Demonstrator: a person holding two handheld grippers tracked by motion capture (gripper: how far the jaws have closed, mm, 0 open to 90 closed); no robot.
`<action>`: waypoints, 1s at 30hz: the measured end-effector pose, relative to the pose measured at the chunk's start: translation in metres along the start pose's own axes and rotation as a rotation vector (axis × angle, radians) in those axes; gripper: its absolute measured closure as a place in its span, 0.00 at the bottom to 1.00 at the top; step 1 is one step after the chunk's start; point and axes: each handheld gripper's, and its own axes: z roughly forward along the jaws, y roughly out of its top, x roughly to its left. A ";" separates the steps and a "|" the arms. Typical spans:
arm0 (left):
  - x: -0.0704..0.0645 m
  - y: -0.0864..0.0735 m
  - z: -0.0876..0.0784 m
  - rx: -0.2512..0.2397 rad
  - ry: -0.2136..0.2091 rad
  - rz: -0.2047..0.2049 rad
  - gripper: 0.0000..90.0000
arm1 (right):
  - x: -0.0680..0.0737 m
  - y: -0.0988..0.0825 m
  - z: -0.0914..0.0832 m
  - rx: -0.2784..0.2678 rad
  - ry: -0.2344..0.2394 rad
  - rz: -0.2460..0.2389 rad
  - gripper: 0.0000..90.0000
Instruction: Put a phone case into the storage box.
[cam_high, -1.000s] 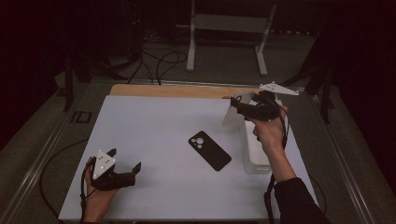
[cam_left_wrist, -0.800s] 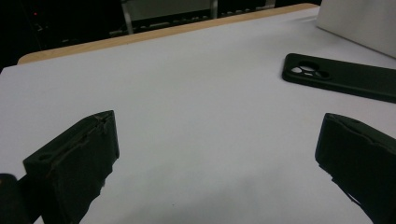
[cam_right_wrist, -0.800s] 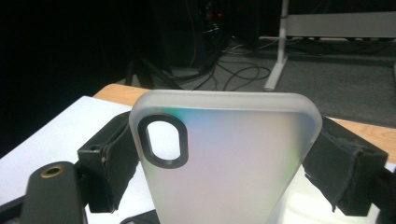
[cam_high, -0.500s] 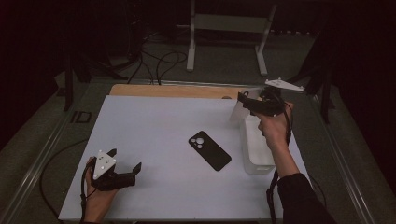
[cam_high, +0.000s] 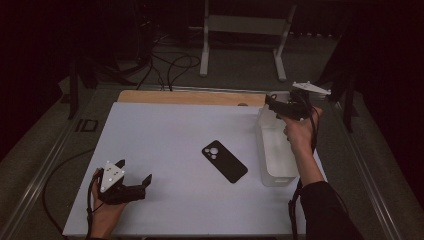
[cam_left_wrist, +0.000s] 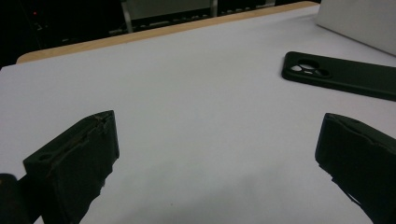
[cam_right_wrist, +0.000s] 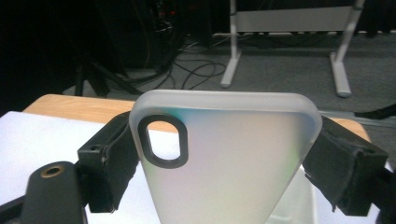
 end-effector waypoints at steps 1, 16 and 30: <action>0.000 0.000 0.000 0.001 0.001 0.001 0.00 | -0.002 0.000 0.001 -0.001 -0.006 -0.001 0.19; 0.000 0.000 0.000 0.000 0.001 -0.001 0.00 | -0.018 -0.003 0.017 0.035 -0.106 -0.001 0.19; 0.000 0.000 0.000 -0.003 0.000 -0.004 0.00 | -0.022 -0.019 0.041 0.106 -0.148 -0.022 0.19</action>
